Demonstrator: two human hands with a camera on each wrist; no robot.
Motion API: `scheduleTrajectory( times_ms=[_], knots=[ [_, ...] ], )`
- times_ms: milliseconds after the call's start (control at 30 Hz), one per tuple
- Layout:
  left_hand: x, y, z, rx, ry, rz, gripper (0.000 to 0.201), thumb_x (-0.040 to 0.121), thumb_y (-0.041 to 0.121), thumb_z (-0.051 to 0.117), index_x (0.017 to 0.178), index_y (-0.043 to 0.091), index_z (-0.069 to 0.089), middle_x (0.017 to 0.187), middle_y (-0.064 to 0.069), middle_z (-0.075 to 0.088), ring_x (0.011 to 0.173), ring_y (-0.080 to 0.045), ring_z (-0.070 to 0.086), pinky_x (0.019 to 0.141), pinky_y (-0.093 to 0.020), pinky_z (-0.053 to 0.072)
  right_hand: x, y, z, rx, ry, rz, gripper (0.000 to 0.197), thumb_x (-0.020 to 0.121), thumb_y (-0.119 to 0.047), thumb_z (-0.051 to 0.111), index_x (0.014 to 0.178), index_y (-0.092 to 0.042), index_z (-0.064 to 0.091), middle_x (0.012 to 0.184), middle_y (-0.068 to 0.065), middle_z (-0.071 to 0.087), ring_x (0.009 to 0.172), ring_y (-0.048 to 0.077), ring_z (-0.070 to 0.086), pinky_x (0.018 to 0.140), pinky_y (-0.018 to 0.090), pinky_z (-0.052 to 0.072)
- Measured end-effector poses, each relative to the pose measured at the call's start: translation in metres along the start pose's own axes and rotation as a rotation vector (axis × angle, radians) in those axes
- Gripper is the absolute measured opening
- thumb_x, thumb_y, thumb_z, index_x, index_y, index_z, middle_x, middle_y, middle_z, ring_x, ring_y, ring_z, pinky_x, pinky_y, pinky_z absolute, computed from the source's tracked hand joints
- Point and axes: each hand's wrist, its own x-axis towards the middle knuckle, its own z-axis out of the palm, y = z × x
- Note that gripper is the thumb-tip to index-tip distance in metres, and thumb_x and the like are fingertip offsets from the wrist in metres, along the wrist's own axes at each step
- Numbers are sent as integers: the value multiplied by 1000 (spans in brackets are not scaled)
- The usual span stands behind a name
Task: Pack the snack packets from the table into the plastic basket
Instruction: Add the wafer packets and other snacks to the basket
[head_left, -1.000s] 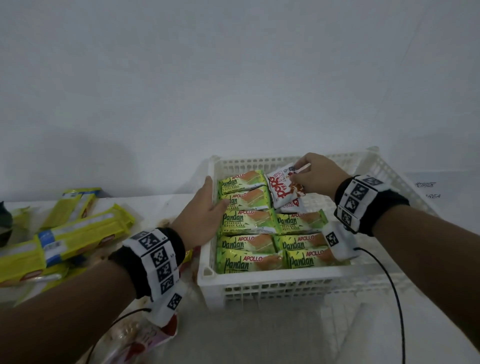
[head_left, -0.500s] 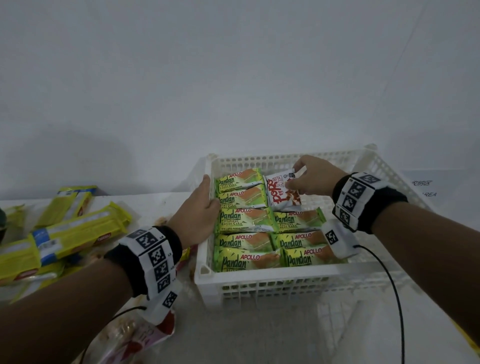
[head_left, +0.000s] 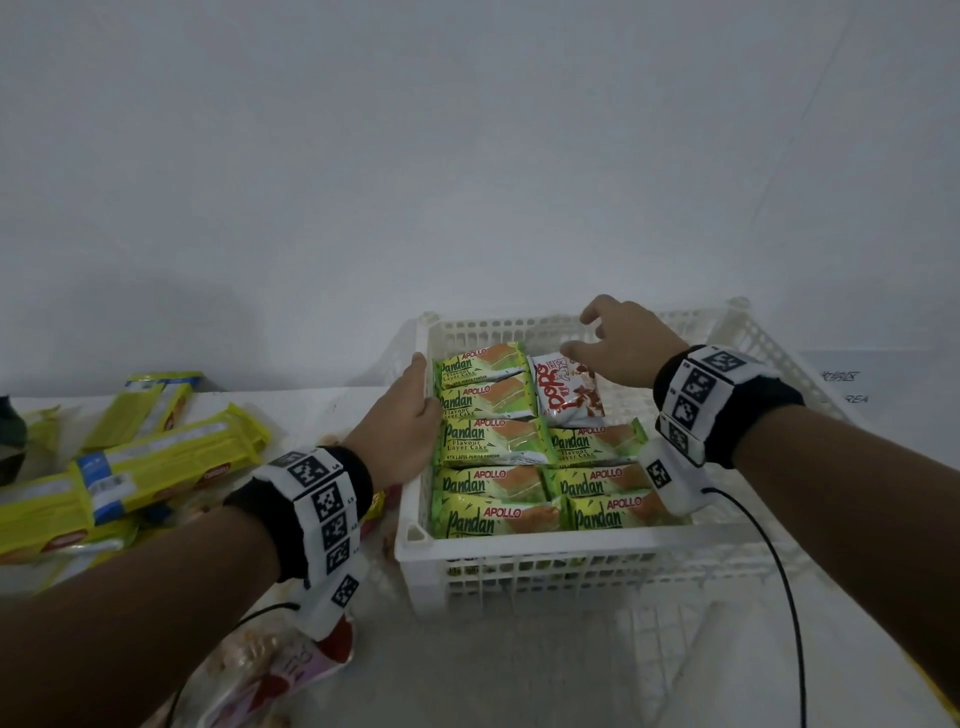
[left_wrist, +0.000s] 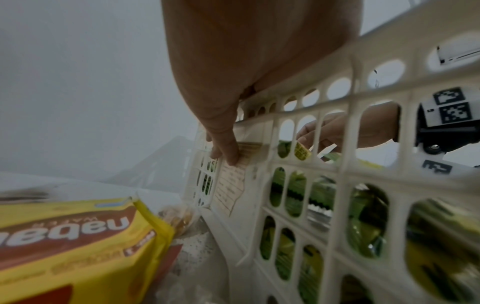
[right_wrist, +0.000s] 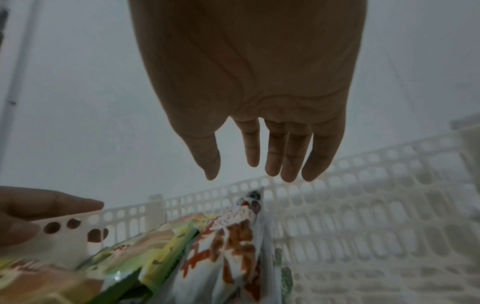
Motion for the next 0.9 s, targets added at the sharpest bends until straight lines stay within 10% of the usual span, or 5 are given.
scheduleTrajectory(
  times_ms=[133, 233, 400, 900],
  knots=[
    [1, -1, -1, 22, -20, -5, 62, 111, 24, 30, 161, 6, -3, 115, 10, 55, 99, 0, 54, 86, -12, 37, -5, -16, -6, -13, 35, -43, 54, 96, -53, 61, 135, -17, 49, 134, 10, 55, 110, 25, 59, 90, 37, 49],
    [1, -2, -8, 72, -91, -6, 76, 108, 43, 35, 161, 7, -6, 170, -8, 8, 154, -20, 16, 118, -25, 15, -13, -34, -9, -49, 67, -105, 54, 96, -53, 59, 137, -19, 47, 136, 9, 52, 116, 25, 57, 97, 41, 50],
    [-8, -7, -32, 78, -59, 10, 98, 92, 72, 40, 162, 20, -3, 170, -4, 7, 154, -21, 20, 125, -43, 20, -27, -68, -12, -144, 83, -212, 55, 97, -56, 55, 138, -20, 46, 137, 7, 50, 115, 25, 56, 95, 44, 51],
    [-112, -94, -159, 709, 17, 130, 46, 95, 58, 56, 131, 29, 59, 126, 1, 57, 114, -22, 58, 99, -38, 43, -88, -253, 22, -240, 121, -416, 45, 96, -57, 53, 129, -26, 54, 128, 3, 53, 118, 26, 52, 90, 41, 45]
  ],
)
